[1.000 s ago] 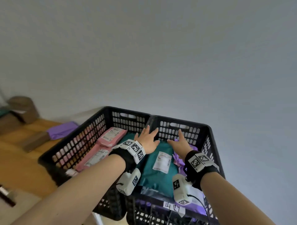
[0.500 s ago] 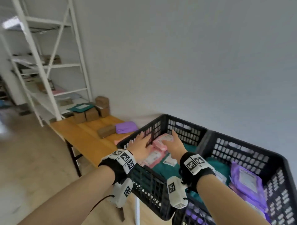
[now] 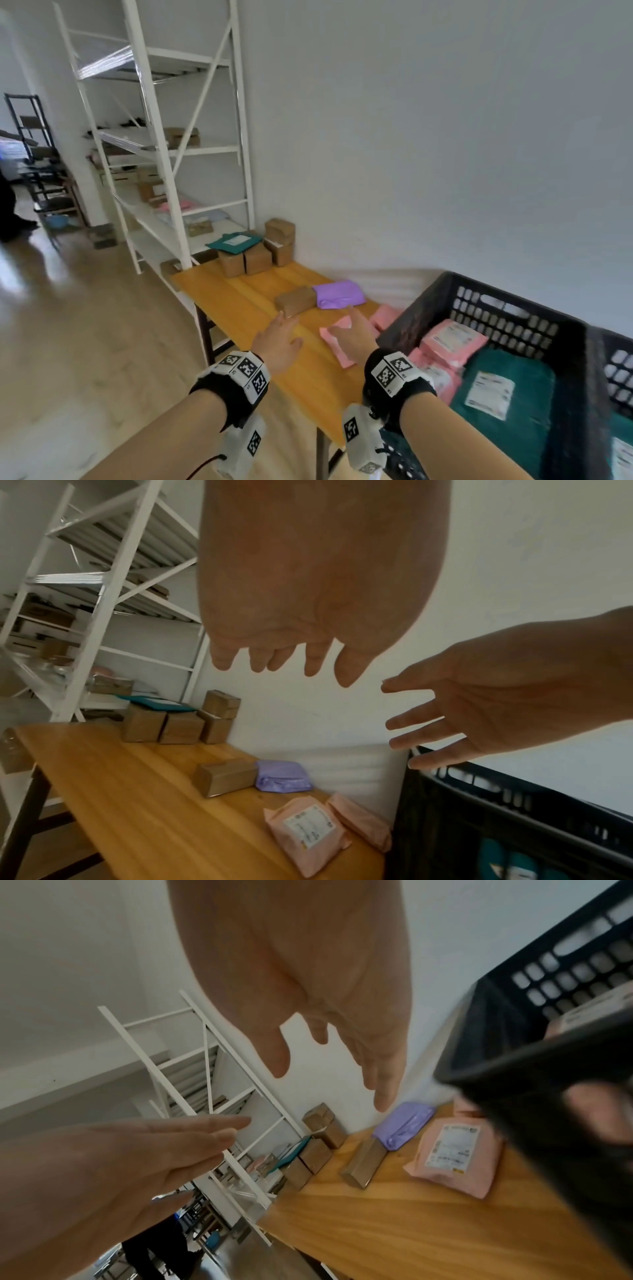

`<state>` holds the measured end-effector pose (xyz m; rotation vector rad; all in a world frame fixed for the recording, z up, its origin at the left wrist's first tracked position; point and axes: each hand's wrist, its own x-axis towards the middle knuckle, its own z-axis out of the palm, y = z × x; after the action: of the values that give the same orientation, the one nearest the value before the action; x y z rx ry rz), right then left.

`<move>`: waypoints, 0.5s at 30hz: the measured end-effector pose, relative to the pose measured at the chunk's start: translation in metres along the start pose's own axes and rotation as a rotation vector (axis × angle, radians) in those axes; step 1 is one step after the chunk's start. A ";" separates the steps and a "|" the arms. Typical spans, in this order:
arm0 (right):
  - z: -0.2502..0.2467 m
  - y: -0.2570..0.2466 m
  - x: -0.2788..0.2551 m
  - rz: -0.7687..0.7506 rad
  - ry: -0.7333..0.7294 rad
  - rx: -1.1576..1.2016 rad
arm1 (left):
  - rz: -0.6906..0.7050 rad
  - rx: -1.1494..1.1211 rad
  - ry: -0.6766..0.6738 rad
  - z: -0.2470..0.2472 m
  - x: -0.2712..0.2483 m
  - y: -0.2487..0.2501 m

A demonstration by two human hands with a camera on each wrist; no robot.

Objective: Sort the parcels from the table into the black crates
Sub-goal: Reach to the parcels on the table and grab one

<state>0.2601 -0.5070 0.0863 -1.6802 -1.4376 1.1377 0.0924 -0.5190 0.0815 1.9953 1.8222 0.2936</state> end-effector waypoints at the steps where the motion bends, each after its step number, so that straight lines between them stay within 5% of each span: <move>1: 0.018 -0.006 0.012 0.013 -0.002 0.000 | 0.000 -0.002 -0.012 -0.006 0.008 -0.019; 8: 0.116 -0.026 0.080 0.159 0.049 -0.005 | -0.040 -0.060 -0.089 -0.040 0.071 -0.140; 15: 0.174 -0.040 0.138 0.240 0.037 0.049 | -0.078 -0.177 -0.120 -0.048 0.119 -0.210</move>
<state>0.0890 -0.3748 0.0216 -1.8660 -1.1983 1.2519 -0.1022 -0.3824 0.0171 1.7789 1.7308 0.2941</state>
